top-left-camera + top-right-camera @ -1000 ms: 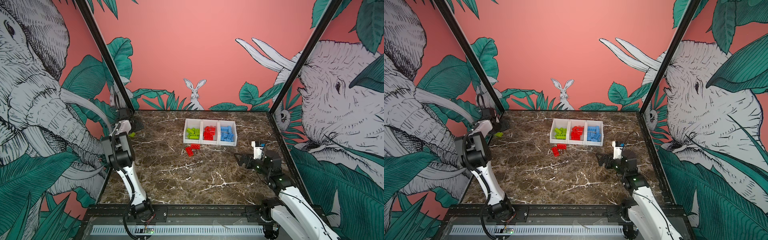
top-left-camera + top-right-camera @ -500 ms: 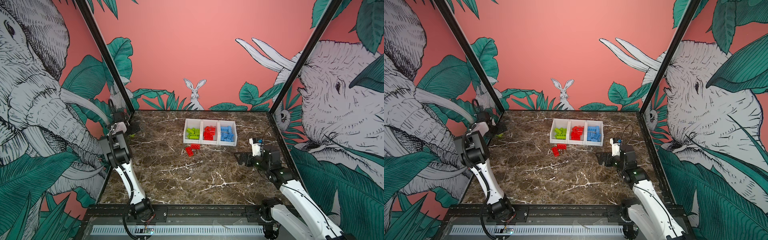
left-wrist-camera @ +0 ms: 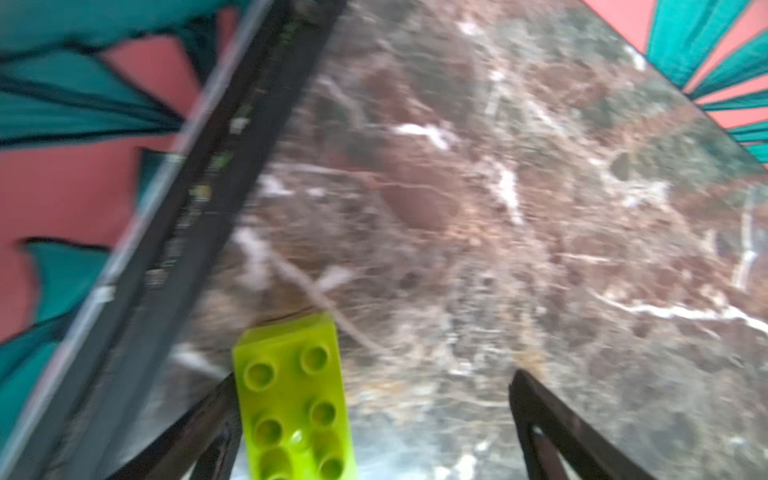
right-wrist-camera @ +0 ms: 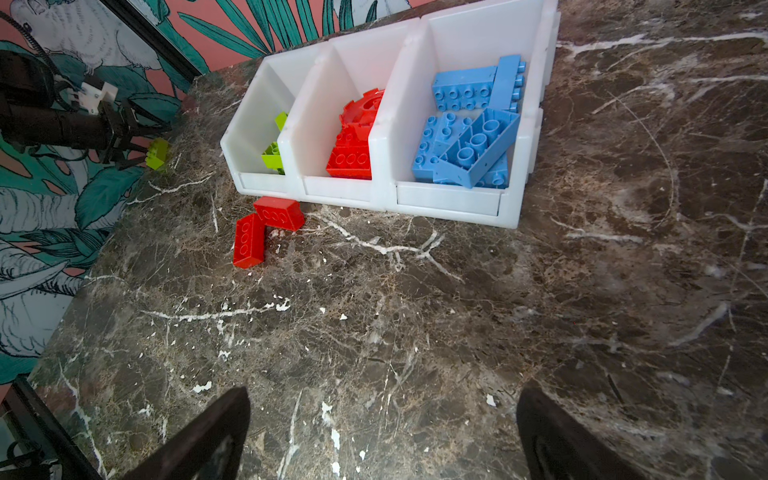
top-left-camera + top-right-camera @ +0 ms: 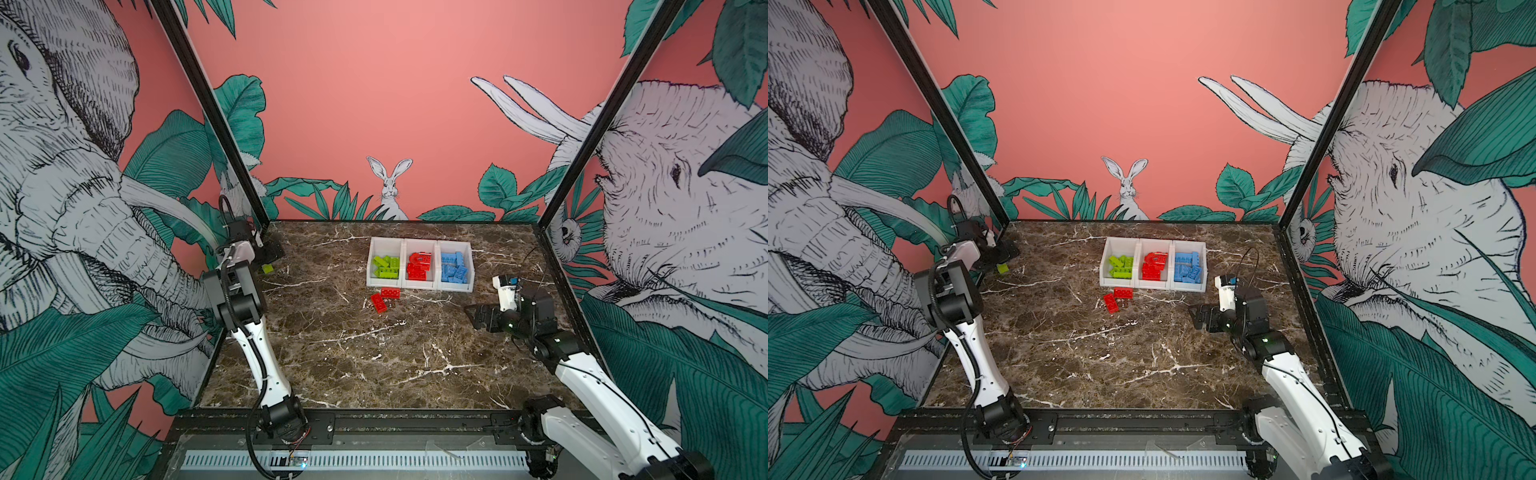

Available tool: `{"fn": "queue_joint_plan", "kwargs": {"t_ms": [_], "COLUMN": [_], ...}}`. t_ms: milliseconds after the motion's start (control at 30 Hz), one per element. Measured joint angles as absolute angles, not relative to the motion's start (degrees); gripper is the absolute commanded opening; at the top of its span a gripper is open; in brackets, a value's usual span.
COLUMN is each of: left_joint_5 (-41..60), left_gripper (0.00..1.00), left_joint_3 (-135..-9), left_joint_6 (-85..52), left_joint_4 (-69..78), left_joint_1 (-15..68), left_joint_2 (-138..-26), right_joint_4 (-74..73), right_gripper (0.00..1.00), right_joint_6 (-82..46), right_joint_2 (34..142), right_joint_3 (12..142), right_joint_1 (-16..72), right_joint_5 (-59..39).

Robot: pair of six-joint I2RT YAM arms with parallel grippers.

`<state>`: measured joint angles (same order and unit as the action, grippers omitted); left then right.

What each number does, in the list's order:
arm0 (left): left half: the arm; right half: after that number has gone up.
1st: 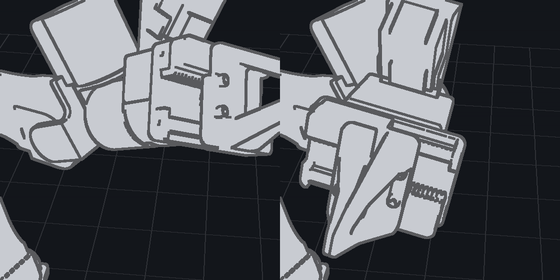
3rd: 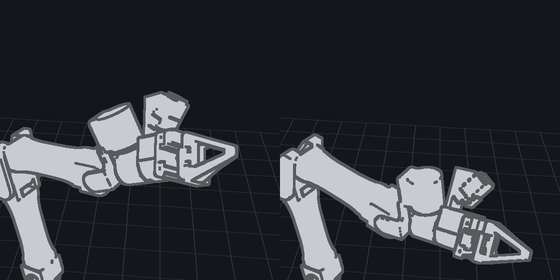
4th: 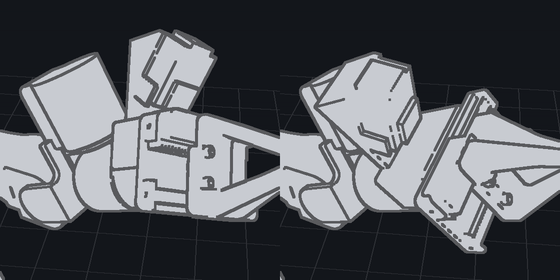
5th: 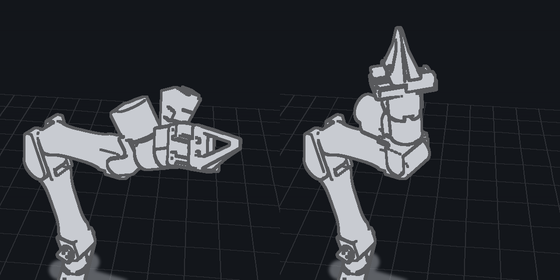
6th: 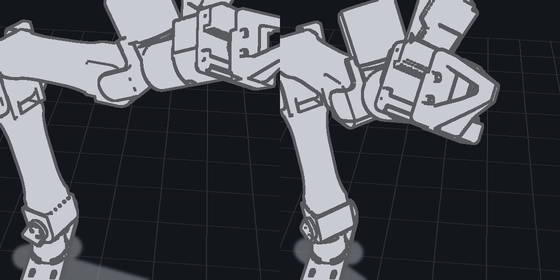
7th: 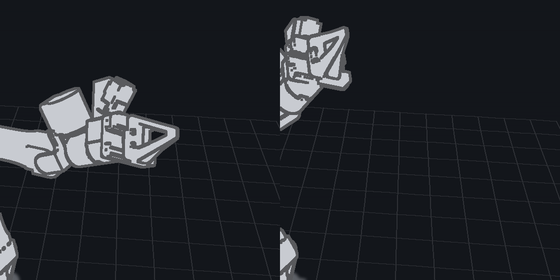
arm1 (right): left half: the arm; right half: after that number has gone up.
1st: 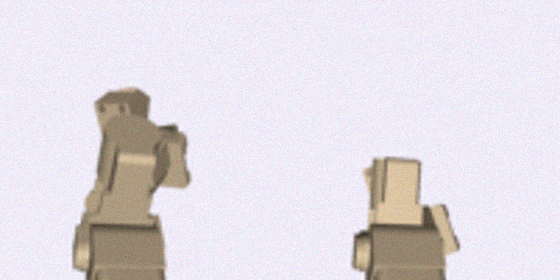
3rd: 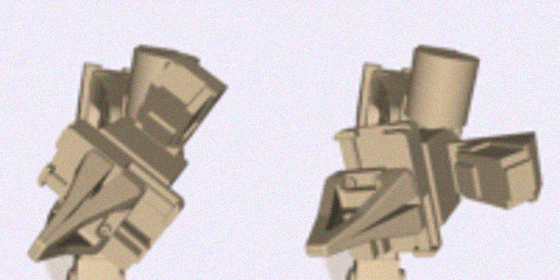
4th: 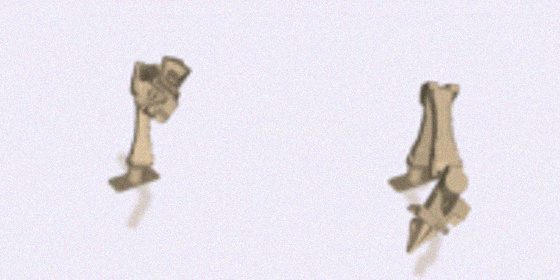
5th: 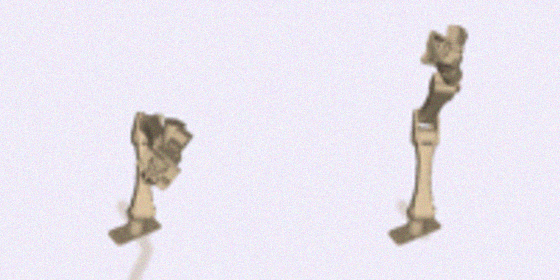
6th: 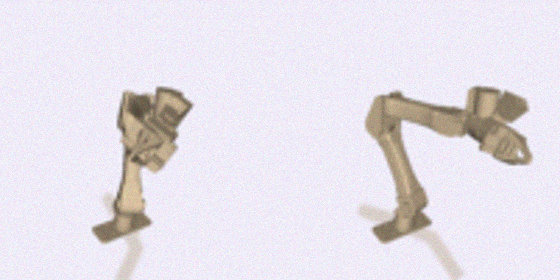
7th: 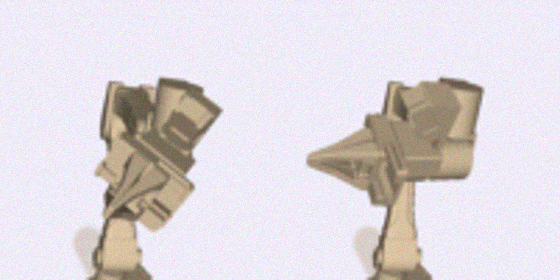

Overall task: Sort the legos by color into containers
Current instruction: 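Lift the lime-green brick off the table with the left gripper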

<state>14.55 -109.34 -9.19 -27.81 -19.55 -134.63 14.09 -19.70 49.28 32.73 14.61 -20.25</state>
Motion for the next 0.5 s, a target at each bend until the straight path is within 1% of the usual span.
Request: {"fn": "queue_joint_plan", "kwargs": {"t_ms": [133,267,433,500], "left_joint_5": [14.94,15.59,14.61,13.54], "left_gripper": [0.94,0.86,0.8,0.78], "left_joint_3": [-115.31,-120.79,-121.36,-119.35], "left_joint_6": [-7.62,-6.24,-4.49,-3.73], "left_joint_4": [-30.7,-33.08,-34.61,-33.82], "left_joint_1": [-16.21,-13.93,-12.82,-12.56], "left_joint_2": [-137.97,-141.23,-141.56,-140.53], "right_joint_4": [13.93,13.93,13.91,13.74], "right_gripper": [0.98,0.98,0.98,0.98], "right_joint_6": [-19.7,-19.68,-19.7,-19.81], "right_joint_2": [49.56,49.19,47.72,46.98], "right_joint_3": [32.73,32.73,32.56,32.01], "right_joint_1": [14.63,14.66,14.66,14.7], "right_joint_5": [-20.27,-20.23,-20.03,-19.9]}}
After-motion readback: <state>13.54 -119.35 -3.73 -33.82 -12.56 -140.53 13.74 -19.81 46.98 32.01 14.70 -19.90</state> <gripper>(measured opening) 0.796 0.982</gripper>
